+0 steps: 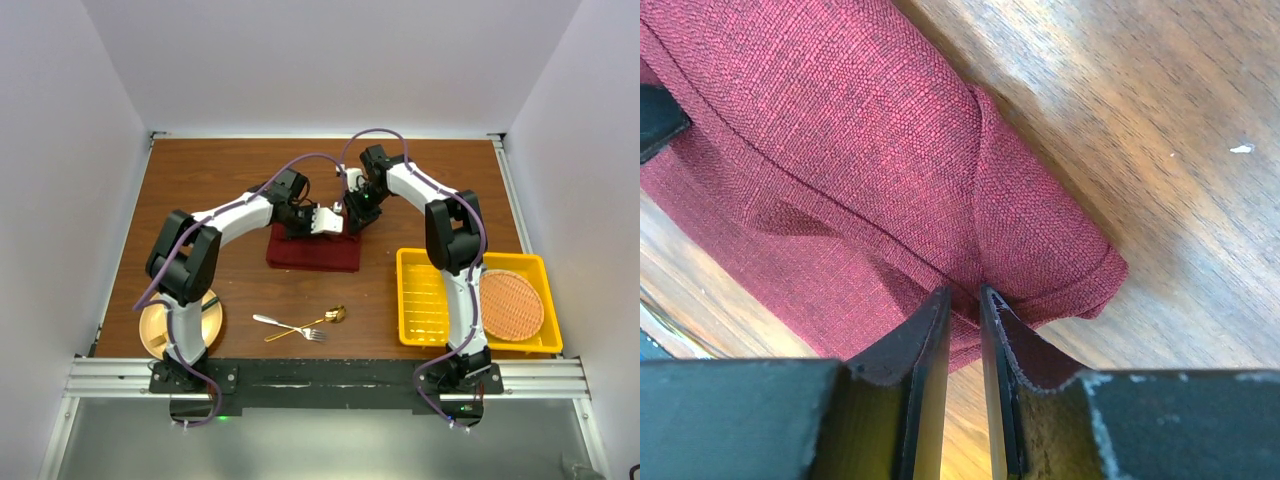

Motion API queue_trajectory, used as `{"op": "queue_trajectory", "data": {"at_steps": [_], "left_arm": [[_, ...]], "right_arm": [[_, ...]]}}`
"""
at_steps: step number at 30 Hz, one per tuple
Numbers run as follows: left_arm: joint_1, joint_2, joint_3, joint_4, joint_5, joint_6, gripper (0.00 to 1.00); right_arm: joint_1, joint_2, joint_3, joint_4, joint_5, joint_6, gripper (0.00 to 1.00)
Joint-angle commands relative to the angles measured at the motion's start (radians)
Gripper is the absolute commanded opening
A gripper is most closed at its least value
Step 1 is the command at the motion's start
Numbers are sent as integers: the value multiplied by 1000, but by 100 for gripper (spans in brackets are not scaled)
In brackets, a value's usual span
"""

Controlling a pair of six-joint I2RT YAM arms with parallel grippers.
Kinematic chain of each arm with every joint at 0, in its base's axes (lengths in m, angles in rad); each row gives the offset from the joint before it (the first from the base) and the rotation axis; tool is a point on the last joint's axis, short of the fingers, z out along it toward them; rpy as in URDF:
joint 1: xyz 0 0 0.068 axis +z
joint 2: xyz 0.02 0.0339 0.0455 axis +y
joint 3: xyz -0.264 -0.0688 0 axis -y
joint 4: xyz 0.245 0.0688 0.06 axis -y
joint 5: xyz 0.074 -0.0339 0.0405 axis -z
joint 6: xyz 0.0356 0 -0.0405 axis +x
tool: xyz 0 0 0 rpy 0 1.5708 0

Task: Fold the napkin into a case and place the utensils inside
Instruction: Fold the lower triangle-folded napkin at the center of the board.

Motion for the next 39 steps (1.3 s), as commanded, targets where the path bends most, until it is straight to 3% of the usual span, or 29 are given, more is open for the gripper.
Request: {"op": "queue_trajectory", "data": {"at_steps": [1,17,24,32,34,35,39], "left_arm": [[2,-8,-29,-7,46,-17,0],[10,39,-79,6,40,-82,0],[10,36,-81,-11,58,-77,0],[14,10,-56,-45,69,-82,0],[20,-8,-26,-82,77,-92,9],[37,-19,-15,-94,113,-114,18],[100,-93,63,-109,216,-256,26]], "right_arm": [[-3,1,36,-14,11,-8,23],[-5,-28,93,-101,18,-28,23],[-2,-51,114,-113,-6,-65,33],[1,-20,-10,-64,67,-117,33],[0,-22,-39,-40,87,-126,33],[0,-20,-40,-31,93,-126,33],[1,-3,-39,-23,106,-131,31]]}}
